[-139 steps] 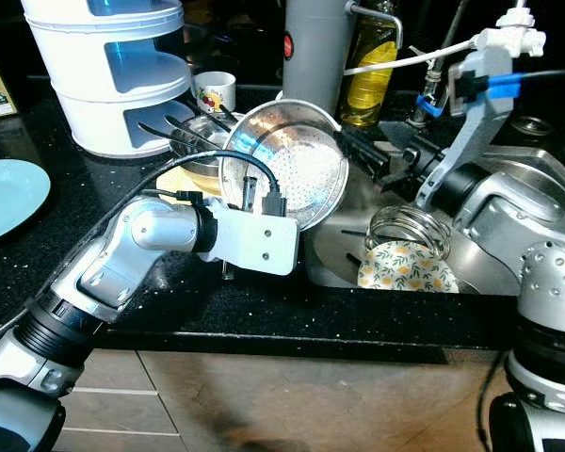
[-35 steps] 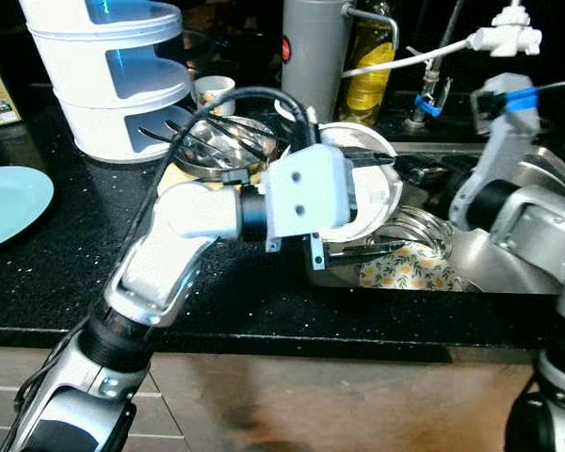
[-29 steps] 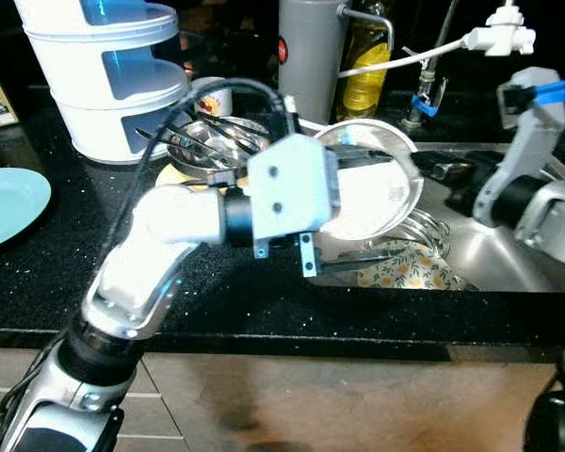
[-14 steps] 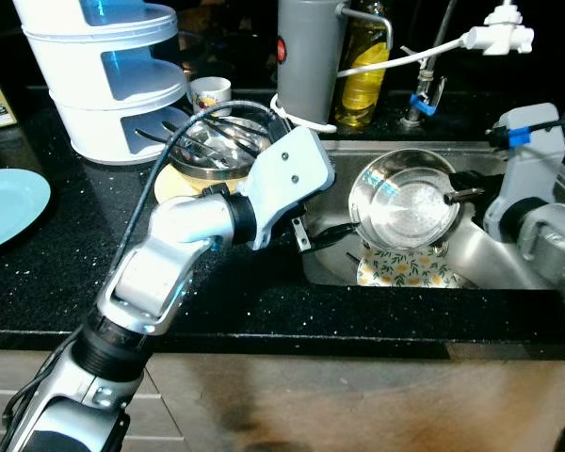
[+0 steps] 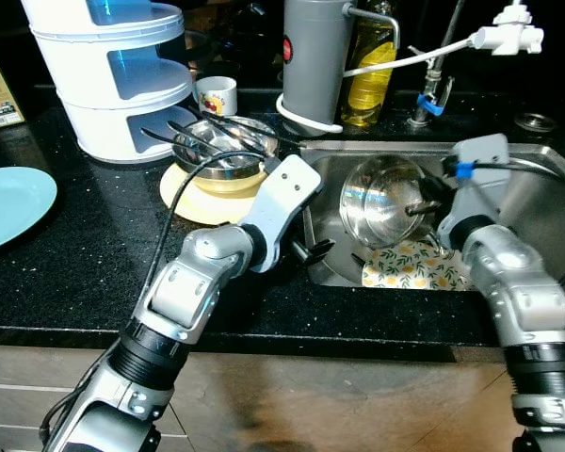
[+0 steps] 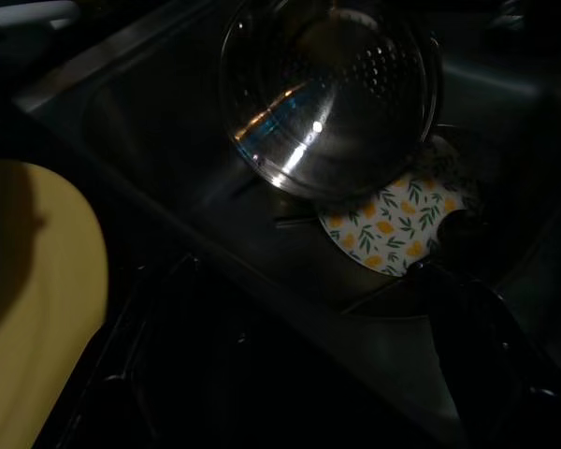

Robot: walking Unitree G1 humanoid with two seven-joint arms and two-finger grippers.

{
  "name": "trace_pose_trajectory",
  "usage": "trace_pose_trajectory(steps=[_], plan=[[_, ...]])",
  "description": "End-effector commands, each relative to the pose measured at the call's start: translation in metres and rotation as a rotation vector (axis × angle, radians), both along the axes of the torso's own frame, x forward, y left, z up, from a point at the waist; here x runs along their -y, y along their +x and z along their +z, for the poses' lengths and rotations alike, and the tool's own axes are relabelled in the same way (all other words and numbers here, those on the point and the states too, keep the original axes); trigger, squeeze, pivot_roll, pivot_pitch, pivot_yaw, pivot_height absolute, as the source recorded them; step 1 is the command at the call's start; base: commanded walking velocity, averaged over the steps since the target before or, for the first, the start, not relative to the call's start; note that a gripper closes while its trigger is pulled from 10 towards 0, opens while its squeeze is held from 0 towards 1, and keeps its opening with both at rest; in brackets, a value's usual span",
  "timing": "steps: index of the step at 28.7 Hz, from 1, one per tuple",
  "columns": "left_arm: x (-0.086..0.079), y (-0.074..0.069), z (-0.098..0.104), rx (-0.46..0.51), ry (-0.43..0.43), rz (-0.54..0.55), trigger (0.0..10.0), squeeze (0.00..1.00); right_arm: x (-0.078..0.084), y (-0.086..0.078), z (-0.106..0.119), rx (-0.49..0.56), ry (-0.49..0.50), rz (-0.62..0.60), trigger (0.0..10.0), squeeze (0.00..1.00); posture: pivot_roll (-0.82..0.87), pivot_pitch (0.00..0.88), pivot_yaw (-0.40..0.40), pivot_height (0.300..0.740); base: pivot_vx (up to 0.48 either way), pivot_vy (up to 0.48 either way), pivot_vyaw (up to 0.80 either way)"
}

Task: Kitchen organization

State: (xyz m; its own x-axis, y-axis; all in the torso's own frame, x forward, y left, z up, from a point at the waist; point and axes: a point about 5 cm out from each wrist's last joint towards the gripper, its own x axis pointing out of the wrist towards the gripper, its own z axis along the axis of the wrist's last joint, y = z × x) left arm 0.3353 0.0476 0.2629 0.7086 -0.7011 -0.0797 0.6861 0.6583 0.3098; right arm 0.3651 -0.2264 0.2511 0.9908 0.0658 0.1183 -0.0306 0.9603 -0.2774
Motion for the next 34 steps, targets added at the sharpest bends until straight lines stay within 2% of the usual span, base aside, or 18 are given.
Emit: trace_pose_trajectory(steps=[1,6,12,15,23,26,34], plan=[[0.003,-0.003,-0.001,-0.003,0.005,-0.013,10.0,0.00,-0.002,0.001,0.008,0.049,-0.051,0.004,10.0,0.00,-0.02,0.165,0.013,0.740,0.000,0.000,0.00],[0.006,-0.003,-0.003,0.008,0.021,-0.023,10.0,0.00,-0.003,0.009,0.000,0.035,-0.110,0.016,10.0,0.00,-0.02,0.164,0.016,0.740,0.000,0.000,0.00],[0.007,0.001,-0.004,0.012,0.033,-0.014,10.0,0.00,-0.003,0.016,-0.004,0.008,-0.122,0.041,10.0,0.00,-0.02,0.164,0.014,0.740,0.000,0.000,0.00],[0.010,0.008,-0.005,0.018,0.061,-0.011,10.0,0.00,-0.007,0.026,-0.011,-0.099,-0.107,0.116,10.0,0.00,-0.01,0.159,0.010,0.740,0.000,0.000,0.00],[0.016,0.011,-0.002,0.041,0.082,-0.029,10.0,0.00,-0.010,0.032,-0.019,-0.205,-0.131,0.158,10.0,0.00,-0.01,0.148,0.006,0.740,0.000,0.000,0.00],[0.020,0.010,-0.005,0.040,0.091,-0.043,10.0,0.00,-0.015,0.034,-0.030,-0.295,-0.171,0.201,10.0,0.00,-0.01,0.145,0.003,0.740,0.000,0.000,0.00],[0.024,0.012,-0.012,0.014,0.116,-0.048,10.0,0.00,-0.019,0.040,-0.036,-0.350,-0.230,0.228,10.0,0.00,0.00,0.137,0.000,0.740,0.000,0.000,0.00]])
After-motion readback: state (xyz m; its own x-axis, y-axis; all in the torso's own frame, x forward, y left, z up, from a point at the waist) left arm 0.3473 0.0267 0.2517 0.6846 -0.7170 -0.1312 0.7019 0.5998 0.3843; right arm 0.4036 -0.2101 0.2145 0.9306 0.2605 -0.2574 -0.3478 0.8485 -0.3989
